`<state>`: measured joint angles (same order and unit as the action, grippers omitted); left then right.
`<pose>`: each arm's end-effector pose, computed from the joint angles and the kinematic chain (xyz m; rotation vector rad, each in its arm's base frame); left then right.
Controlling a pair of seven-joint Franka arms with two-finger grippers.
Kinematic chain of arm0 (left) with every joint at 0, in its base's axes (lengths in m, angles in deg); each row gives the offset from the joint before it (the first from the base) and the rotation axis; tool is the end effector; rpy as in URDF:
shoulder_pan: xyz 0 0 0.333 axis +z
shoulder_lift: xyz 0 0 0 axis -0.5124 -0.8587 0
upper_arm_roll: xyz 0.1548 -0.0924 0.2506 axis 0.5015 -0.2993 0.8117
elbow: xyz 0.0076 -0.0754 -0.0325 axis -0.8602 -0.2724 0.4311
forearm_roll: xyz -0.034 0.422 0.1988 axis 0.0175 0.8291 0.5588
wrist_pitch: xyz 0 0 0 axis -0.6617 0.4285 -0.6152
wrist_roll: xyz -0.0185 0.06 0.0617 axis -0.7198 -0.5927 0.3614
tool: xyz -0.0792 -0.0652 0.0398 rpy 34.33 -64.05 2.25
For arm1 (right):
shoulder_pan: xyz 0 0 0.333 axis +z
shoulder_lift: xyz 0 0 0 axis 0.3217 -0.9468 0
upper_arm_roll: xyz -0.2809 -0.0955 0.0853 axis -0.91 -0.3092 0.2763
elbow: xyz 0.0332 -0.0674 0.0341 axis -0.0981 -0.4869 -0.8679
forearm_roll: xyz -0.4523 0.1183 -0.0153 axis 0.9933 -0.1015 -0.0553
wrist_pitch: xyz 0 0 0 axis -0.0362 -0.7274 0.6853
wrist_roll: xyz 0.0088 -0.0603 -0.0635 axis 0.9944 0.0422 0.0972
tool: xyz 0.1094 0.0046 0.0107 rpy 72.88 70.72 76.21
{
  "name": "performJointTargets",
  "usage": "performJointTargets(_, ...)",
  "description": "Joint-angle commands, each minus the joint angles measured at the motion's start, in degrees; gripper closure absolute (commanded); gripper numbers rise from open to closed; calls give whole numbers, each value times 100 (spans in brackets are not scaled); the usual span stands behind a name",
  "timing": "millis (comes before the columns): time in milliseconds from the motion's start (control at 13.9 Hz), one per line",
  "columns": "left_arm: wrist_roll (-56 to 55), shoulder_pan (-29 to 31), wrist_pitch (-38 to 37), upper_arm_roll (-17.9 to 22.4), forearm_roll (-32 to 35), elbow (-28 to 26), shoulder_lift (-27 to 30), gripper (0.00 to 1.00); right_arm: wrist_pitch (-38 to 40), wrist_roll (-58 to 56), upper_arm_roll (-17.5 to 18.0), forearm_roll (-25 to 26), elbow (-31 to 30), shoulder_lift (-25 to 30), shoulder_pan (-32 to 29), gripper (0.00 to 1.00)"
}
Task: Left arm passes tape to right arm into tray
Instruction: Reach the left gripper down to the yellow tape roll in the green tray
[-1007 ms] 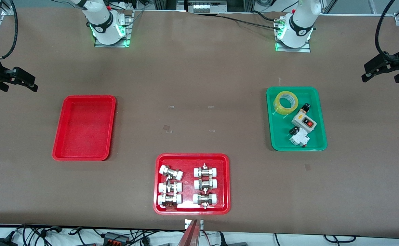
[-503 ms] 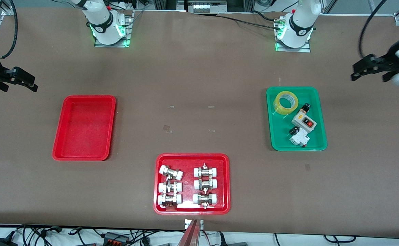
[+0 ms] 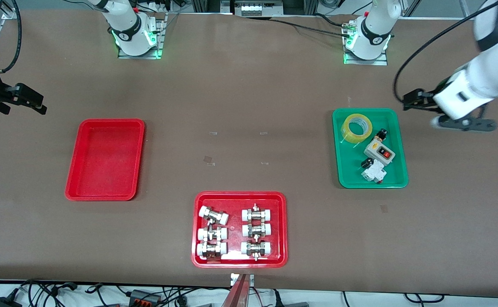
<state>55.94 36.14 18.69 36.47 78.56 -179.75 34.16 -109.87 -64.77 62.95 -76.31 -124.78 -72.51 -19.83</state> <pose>0.6164 -0.0629 0.4842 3.1155 -0.1371 -0.3441 0.6321 -0.0297 0.5712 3.1407 0.0023 0.0525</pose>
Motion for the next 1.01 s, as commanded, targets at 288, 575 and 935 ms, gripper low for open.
performJointTargets(288,34,206,1364,-76,-445,-2047,35,0,46,-30,3,20,17,57,10,0)
performJointTargets(575,-116,242,2594,-76,-472,-2875,-482,0,55,-30,3,11,8,57,10,0)
performJointTargets(935,-362,224,3482,-76,-472,-3225,-1046,0,55,-30,-6,11,8,57,10,0)
